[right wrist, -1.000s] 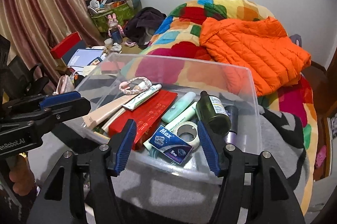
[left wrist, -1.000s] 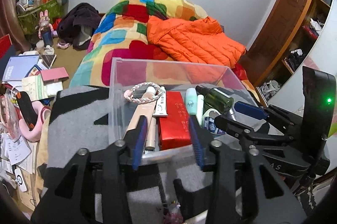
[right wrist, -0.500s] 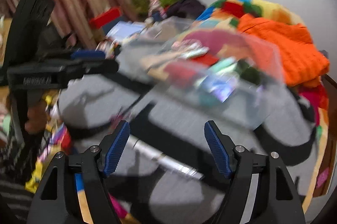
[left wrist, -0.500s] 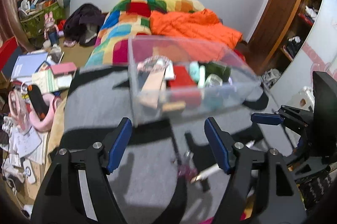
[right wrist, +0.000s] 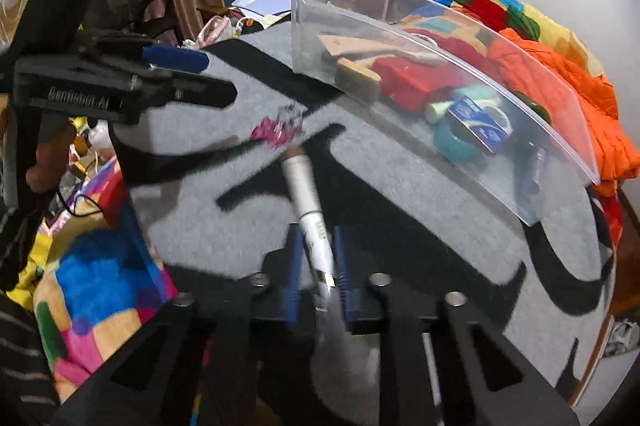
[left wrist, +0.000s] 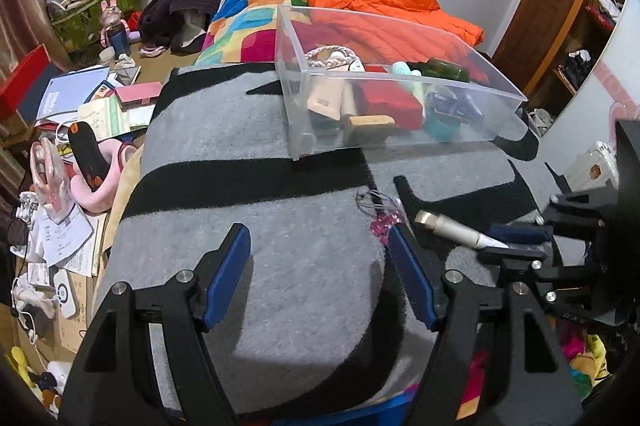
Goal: Organize objects
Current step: 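Grasp the white pen with the right tool while the left tool grasps the pink keychain, then carry the pen and pink keychain into the clear box and release both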
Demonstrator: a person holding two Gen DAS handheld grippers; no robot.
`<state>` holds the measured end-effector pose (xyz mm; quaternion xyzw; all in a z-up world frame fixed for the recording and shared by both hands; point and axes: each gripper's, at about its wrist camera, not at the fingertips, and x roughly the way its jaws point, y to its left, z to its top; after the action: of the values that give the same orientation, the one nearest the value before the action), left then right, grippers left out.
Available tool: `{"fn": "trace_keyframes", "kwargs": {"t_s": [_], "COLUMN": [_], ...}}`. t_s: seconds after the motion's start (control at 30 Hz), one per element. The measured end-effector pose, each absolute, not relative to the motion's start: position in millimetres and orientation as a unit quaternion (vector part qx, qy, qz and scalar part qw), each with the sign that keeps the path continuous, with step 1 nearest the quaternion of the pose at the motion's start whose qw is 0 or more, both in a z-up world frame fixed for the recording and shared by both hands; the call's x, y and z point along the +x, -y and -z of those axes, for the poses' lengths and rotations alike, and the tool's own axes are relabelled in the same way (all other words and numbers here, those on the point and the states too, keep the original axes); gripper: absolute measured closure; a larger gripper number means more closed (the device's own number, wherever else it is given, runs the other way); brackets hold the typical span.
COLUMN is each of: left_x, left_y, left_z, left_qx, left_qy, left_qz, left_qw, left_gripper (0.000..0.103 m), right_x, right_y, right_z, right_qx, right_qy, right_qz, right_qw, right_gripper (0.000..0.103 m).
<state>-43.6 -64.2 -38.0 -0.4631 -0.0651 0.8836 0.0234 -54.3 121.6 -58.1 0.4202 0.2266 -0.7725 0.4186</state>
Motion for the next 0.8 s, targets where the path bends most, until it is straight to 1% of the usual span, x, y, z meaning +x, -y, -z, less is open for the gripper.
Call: {"fn": "trace_keyframes", "kwargs": {"t_s": [0.17, 0.3, 0.53, 0.6, 0.7, 0.77, 0.8], "left_x": [-48, -56, -68, -68, -66, -66, -66], "left_y": [57, 42, 18, 13, 10, 8, 8], "left_z": [43, 51, 62, 63, 64, 63, 62], "left_qx": [-0.47, -0.481, -0.481, -0.474, -0.465, -0.46, -0.459], "left_qy": [0.061, 0.054, 0.009, -0.002, -0.009, -0.012, -0.013], "left_qz": [-0.88, -0.873, -0.876, -0.88, -0.885, -0.887, -0.888], "left_qw": [0.033, 0.054, 0.043, 0.034, 0.033, 0.033, 0.035], "left_gripper": [0.032, 0.032, 0.033, 0.038, 0.051, 0.069, 0.074], "right_x": [-44, -53, -66, -67, -68, -68, -68], "right_y": [-144, -153, -145, -142, -143, -145, -146], "right_z": [54, 55, 58, 59, 59, 59, 59], "right_qx": [0.42, 0.428, 0.429, 0.427, 0.426, 0.428, 0.429], "right_qy": [-0.221, -0.204, -0.183, -0.176, -0.163, -0.152, -0.149], "right_qz": [0.786, 0.799, 0.81, 0.814, 0.818, 0.82, 0.82], "right_qw": [0.397, 0.369, 0.355, 0.352, 0.35, 0.349, 0.348], "right_gripper": [0.093, 0.093, 0.093, 0.093, 0.093, 0.093, 0.093]}}
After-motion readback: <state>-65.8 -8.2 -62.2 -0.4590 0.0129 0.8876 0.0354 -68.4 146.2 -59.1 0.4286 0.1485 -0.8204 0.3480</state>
